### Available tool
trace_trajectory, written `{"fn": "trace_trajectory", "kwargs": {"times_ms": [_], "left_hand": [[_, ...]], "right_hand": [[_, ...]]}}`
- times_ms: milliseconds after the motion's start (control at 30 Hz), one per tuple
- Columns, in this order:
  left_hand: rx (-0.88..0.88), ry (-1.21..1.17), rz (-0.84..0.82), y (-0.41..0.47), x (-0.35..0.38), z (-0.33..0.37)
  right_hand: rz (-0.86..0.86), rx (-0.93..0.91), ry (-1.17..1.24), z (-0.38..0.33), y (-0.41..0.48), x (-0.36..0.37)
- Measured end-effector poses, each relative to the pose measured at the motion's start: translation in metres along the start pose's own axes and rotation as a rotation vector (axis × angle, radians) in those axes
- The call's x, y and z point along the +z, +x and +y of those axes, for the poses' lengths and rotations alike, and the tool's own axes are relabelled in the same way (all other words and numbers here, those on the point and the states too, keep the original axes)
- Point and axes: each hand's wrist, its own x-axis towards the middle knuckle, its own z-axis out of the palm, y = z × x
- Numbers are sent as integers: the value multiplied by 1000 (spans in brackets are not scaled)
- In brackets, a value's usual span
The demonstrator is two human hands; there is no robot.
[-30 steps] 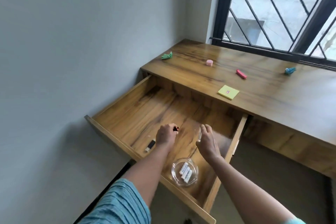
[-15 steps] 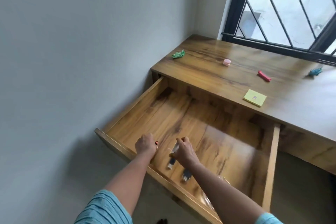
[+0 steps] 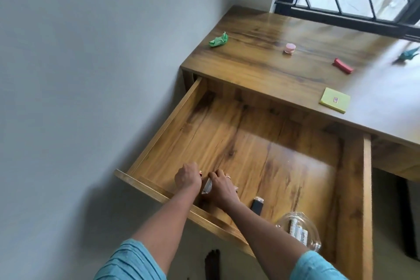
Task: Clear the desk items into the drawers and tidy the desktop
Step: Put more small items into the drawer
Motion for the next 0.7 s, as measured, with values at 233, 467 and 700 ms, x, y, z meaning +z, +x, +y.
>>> {"fn": "trace_trajectory", "kwargs": {"times_ms": [233, 467, 700], "left_hand": [[41, 18, -3, -7, -2, -6], [55, -29, 50, -13, -15, 4], [208, -76, 209, -38, -27, 80]], "right_hand": [[11, 4, -44, -2, -1, 3], [50, -2, 17, 8, -13, -14], [354, 24, 116, 51, -43, -61]]}}
